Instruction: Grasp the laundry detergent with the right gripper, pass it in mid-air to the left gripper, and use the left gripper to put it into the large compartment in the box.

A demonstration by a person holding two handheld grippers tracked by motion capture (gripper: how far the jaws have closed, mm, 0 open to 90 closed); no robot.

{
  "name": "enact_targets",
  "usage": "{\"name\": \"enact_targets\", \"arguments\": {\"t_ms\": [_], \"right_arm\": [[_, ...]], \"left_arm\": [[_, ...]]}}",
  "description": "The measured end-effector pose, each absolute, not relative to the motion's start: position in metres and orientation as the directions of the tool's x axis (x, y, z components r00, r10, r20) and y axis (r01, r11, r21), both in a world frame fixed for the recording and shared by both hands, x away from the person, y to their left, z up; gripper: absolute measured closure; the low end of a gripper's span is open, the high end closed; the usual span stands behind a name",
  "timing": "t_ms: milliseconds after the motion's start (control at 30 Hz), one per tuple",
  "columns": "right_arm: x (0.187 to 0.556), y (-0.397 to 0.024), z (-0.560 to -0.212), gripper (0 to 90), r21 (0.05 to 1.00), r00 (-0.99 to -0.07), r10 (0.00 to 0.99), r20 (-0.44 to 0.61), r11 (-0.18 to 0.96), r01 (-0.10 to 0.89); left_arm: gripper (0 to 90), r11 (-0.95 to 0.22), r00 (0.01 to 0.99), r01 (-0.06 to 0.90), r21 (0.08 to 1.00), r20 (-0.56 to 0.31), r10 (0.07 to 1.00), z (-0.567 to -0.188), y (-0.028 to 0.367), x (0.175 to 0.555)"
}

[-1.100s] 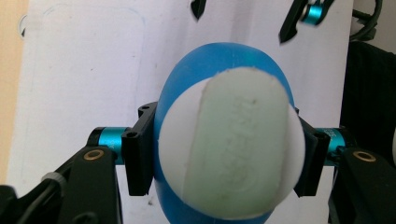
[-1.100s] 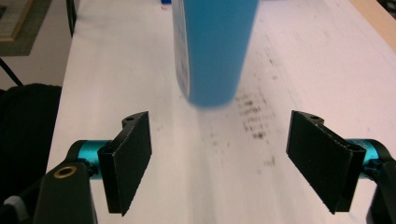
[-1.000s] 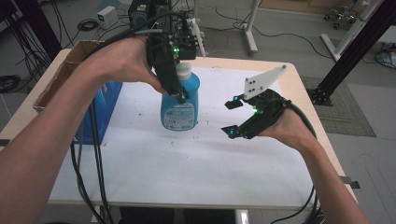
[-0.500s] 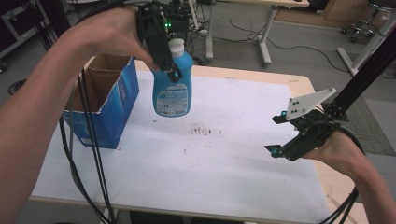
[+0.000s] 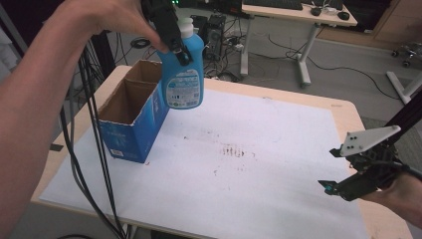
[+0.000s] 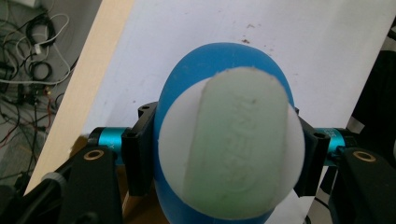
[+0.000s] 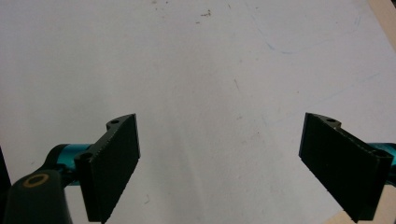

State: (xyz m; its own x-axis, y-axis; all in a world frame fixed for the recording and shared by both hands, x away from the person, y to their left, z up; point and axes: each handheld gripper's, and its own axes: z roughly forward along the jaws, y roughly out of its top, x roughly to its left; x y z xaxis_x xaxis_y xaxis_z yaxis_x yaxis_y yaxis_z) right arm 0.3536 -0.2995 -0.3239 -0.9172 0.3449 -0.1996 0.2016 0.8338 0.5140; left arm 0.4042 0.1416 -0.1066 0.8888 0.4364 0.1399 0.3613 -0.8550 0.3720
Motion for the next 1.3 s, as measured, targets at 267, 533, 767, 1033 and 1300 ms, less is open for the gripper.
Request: {"name": "enact_targets", "arguments": {"t_ms": [267,533,767,1033,1300], "right_arm": [[0.356,-0.307,-0.325,11.9,0.504,-0.905,0.373,-0.204,0.833,0.229],[0.358,-0.306,-0.329,12.0,0.484,-0.902,0.376,-0.213,0.842,0.236],[0.359,-0.303,-0.334,11.9,0.473,-0.902,0.377,-0.209,0.847,0.244],[0.359,-0.299,-0.339,12.0,0.458,-0.905,0.369,-0.211,0.855,0.243],[0.358,-0.298,-0.343,11.9,0.453,-0.904,0.373,-0.211,0.856,0.247]], "left_arm": [[37.5,-0.83,0.857,0.431,0.352,0.128,0.499,-0.098,0.175,0.405],[37.5,-0.805,0.824,0.488,0.339,0.127,0.553,-0.092,0.208,0.401],[37.5,-0.788,0.799,0.527,0.318,0.131,0.587,-0.095,0.231,0.395],[37.6,-0.773,0.781,0.554,0.309,0.129,0.611,-0.107,0.245,0.396],[37.5,-0.767,0.776,0.56,0.314,0.127,0.618,-0.122,0.253,0.399]]}}
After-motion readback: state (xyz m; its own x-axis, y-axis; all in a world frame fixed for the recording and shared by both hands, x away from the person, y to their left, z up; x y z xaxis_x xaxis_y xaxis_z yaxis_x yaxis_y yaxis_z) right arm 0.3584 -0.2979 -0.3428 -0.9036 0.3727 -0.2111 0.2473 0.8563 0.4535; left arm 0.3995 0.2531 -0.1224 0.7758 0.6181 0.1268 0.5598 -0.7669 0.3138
